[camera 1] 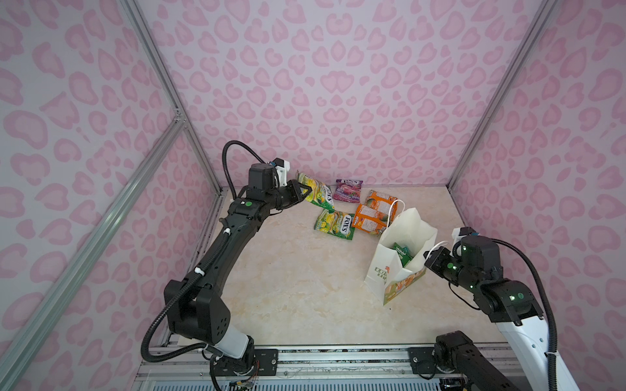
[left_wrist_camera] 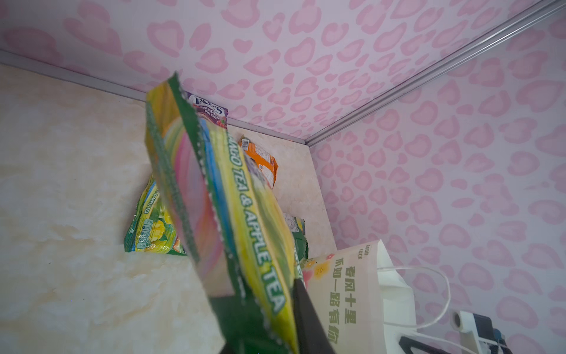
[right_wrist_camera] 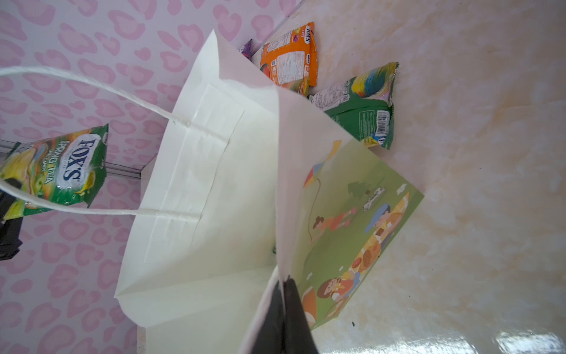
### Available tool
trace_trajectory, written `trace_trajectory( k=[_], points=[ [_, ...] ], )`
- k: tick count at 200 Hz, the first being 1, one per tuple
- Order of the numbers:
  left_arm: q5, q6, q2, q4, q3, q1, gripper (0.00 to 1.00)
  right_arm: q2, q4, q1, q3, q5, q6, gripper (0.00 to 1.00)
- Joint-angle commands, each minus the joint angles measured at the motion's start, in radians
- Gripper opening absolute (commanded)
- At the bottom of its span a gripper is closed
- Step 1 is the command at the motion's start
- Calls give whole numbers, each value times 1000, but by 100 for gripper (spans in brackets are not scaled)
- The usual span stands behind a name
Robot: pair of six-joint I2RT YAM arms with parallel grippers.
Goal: Place the snacks into the paper bag
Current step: Pick up the snack from the top-center of the table, then place the snack in the paper bag.
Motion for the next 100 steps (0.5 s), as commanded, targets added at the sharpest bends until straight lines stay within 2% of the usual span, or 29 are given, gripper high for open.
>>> trace_trajectory(
  k=[1,24,57,100],
  points=[
    [-38,97,-61,-118,-1,-5,14,1,-13,-1,5,15,-25,0],
    [-46,134,-109,-179,32,-24,15,-3,-17,-1,-1,21,-18,0],
    [-60,122,-118,-196,146,-88,14,8,-5,-1,-11,17,-18,0],
    [-139,114,-31,-237,421,-241,14,18,18,-1,-6,3,-23,0]
  ],
)
